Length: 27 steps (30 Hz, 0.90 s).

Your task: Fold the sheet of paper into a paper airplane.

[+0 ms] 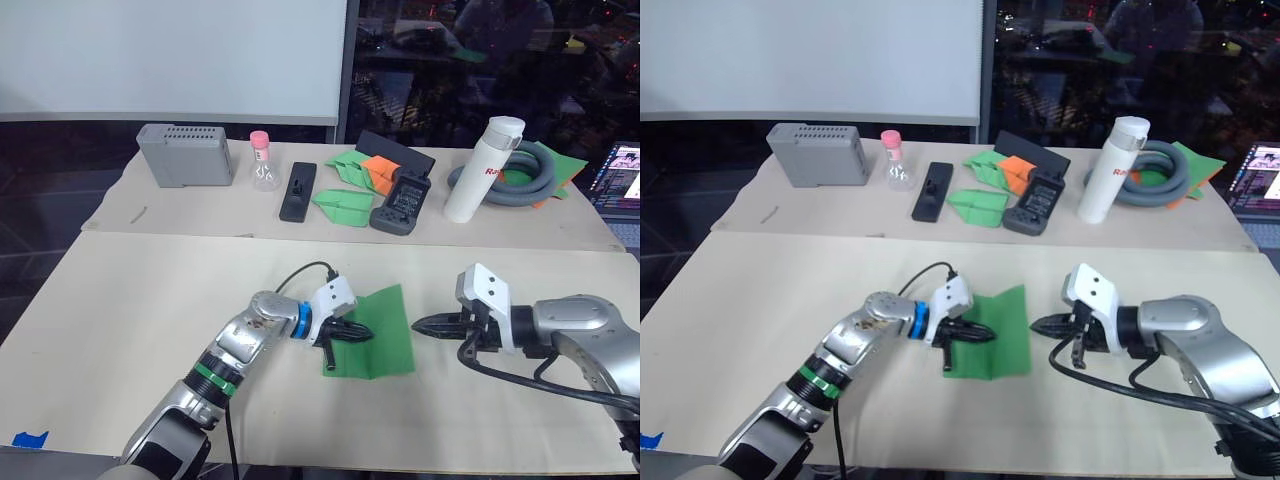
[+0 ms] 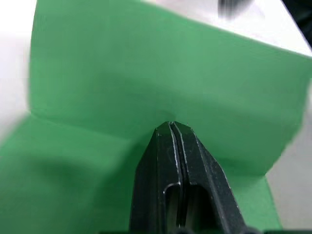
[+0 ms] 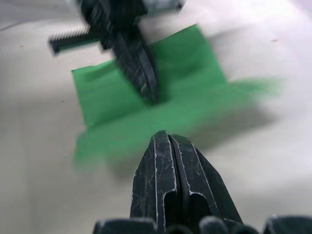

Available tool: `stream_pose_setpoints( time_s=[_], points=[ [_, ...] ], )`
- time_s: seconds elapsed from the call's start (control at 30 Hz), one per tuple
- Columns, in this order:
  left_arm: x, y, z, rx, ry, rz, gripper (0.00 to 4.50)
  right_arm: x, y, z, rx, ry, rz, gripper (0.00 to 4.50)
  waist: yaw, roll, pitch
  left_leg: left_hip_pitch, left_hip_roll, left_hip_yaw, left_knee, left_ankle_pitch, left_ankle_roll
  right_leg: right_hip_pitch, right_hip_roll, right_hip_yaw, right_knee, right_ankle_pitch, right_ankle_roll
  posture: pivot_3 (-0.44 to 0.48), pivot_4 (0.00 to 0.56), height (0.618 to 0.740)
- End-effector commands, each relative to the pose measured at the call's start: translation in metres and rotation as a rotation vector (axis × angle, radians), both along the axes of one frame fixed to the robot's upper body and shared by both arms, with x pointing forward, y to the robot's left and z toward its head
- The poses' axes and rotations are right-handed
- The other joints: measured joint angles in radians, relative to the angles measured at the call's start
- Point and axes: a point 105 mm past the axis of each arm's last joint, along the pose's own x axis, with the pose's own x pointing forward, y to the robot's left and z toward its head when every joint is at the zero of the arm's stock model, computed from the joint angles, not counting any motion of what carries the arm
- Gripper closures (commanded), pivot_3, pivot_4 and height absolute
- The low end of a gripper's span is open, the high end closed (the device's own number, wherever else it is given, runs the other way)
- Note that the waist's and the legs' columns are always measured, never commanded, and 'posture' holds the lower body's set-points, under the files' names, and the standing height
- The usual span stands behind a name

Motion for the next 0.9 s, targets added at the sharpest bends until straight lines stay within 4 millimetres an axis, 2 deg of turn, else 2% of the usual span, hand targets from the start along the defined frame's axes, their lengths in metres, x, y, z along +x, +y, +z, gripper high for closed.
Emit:
stream_pose_setpoints(
  time_s=[0.03, 0.2, 0.43, 0.57, 0.63, 0.73, 0.9],
  points=[
    [0.004, -0.007, -0.001, 0.032, -0.038, -0.014, 4.48, 0.002, -0.001, 0.016, 0.004, -0.079, -0.024, 4.50, 0.002, 0.000, 0.000, 0.000, 0.000, 0.000, 0.000, 0.000, 0.000, 0.000, 0.000, 0.000, 0.000, 0.000, 0.000, 0.000, 0.150, 0.740],
    [0.001, -0.015, -0.012, 0.031, 0.011, 0.000, 4.48, 0.010, -0.001, 0.015, 0.027, -0.127, -0.102, 4.50, 0.003, 0.000, 0.000, 0.000, 0.000, 0.000, 0.001, 0.000, 0.000, 0.001, 0.001, 0.001, 0.000, 0.000, 0.000, 0.000, 0.150, 0.740],
    [0.000, 0.003, -0.014, 0.039, 0.020, 0.048, 4.48, 0.026, -0.009, -0.004, 0.114, -0.088, -0.316, 4.50, 0.000, 0.000, 0.000, 0.001, 0.001, 0.000, 0.001, 0.000, -0.001, 0.001, 0.001, 0.002, 0.001, 0.000, 0.000, 0.000, 0.150, 0.740],
    [-0.001, 0.008, -0.015, 0.044, 0.018, 0.062, 4.50, 0.036, -0.014, -0.014, 0.152, -0.049, -0.425, 3.26, -0.008, 0.000, -0.001, 0.002, 0.002, 0.000, 0.001, 0.000, -0.001, 0.001, 0.002, 0.003, 0.002, 0.000, 0.000, 0.000, 0.150, 0.740],
    [-0.002, 0.007, -0.015, 0.043, 0.019, 0.065, 4.50, 0.041, -0.012, -0.015, 0.177, -0.051, -0.456, 2.53, -0.009, 0.000, -0.001, 0.002, 0.002, 0.000, 0.001, 0.001, -0.001, 0.001, 0.003, 0.003, 0.003, 0.000, 0.000, 0.000, 0.150, 0.740],
    [-0.001, 0.005, -0.014, 0.037, 0.016, 0.074, 4.50, 0.042, -0.004, -0.022, 0.244, 0.036, -0.487, 1.53, -0.009, 0.001, -0.001, 0.003, 0.003, 0.000, 0.001, 0.001, -0.001, 0.001, 0.004, 0.004, 0.003, 0.000, 0.000, 0.000, 0.150, 0.740],
    [0.000, 0.003, -0.014, 0.030, 0.023, 0.098, 4.50, 0.045, 0.010, -0.030, 0.301, 0.138, -0.500, 1.53, -0.008, 0.001, -0.001, 0.003, 0.003, 0.000, 0.001, 0.001, -0.001, 0.001, 0.004, 0.004, 0.003, 0.000, 0.000, 0.000, 0.150, 0.740]
  ],
)
